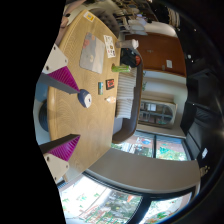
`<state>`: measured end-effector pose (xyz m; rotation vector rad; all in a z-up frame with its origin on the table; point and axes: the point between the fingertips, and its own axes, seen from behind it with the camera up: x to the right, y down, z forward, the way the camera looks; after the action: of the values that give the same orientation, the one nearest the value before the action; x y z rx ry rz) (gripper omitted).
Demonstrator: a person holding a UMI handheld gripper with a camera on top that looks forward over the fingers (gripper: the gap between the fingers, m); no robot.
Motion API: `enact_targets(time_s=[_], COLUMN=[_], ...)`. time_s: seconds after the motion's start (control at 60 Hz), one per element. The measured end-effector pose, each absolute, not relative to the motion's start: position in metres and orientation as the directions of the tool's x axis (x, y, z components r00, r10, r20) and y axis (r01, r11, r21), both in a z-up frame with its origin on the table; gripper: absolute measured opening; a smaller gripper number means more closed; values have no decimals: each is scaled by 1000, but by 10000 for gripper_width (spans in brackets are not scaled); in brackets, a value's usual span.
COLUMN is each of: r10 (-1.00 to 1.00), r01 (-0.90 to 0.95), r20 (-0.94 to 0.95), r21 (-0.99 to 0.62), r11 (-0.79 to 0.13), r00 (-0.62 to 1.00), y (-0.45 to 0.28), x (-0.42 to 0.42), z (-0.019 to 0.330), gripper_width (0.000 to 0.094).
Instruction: Arrange mouse
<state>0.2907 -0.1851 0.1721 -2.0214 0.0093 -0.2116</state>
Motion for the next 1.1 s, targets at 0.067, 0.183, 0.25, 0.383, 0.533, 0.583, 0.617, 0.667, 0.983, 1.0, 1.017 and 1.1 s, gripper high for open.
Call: enact_targets(time_s=[0.067, 0.183, 0.25, 0.383, 0.533, 0.583, 0.617, 0.667, 0.983, 1.0, 1.017, 1.1], r10=[-95, -81, -60, -24, -37, -34, -32, -36, -90, -93, -95, -121], r01=[79, 40, 5, -65, -80, -93, -104, -122, -123, -120, -115, -97], r20=[136, 89, 39, -62, -72, -89, -105, -125, -87, -80, -73, -30], r21=[-889, -879, -874, -844, -821, -815, -804, -791, -795, -794, -794, -796], r11=[-451, -475, -486, -532, -565, -572, -585, -600, -594, -596, -597, -597], r00=[986, 993, 997, 998, 997, 995, 994, 991, 992, 992, 993, 992], y=[-184, -169, -152, -108, -62, -48, -41, -29, 49, 52, 55, 70], x=[288, 281, 270, 243, 233, 228, 224, 220, 225, 225, 225, 233], z=[166, 135, 109, 46, 6, 1, -4, -8, -10, -11, -12, -13], gripper_width=[846, 842, 841, 833, 818, 817, 816, 818, 823, 824, 823, 810])
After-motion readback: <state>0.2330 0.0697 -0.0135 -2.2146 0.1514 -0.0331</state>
